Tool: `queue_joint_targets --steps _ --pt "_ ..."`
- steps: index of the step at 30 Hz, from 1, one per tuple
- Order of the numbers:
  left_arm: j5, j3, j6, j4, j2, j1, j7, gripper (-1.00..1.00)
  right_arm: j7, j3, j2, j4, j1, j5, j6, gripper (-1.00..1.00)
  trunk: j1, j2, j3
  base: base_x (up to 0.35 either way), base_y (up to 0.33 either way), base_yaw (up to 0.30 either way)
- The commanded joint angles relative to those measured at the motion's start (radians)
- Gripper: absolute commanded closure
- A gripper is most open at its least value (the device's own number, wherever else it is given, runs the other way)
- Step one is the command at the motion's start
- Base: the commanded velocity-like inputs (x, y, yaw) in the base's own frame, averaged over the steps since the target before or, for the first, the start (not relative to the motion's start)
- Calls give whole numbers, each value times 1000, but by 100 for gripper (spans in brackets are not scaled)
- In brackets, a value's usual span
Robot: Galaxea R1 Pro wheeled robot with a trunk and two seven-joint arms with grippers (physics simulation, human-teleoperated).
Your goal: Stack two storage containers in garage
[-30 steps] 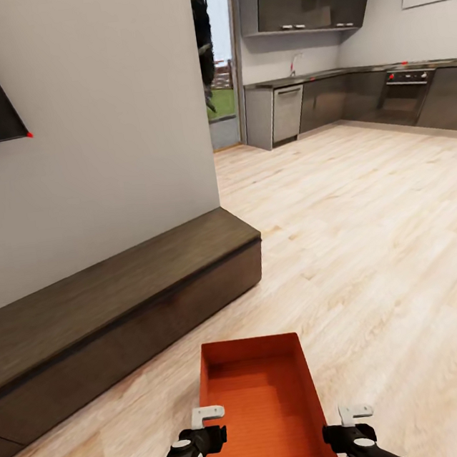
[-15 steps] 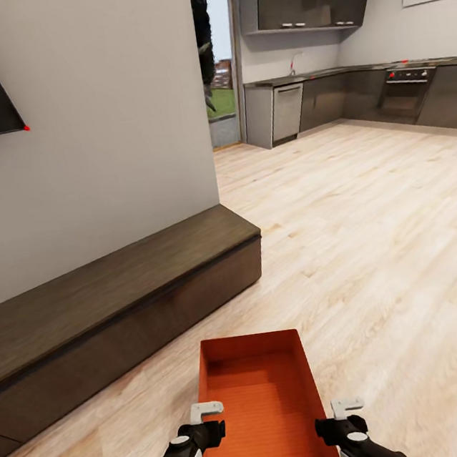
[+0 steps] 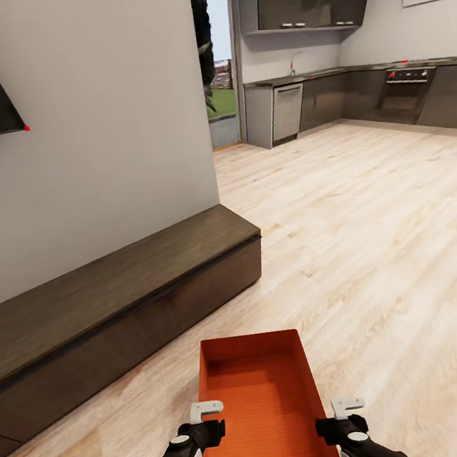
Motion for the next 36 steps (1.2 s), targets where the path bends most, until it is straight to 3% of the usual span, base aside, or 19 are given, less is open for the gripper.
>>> queue_joint_targets --steps 1,36 --pt "-4 0 6 -2 -1 0 4 -100 -4 9 1 0 -1 -10 -4 -100 0 0 -1 0 0 0" --pt "-10 -4 7 3 2 0 -3 -100 -20 3 5 1 0 -15 -4 -100 0 0 -26 0 0 28"
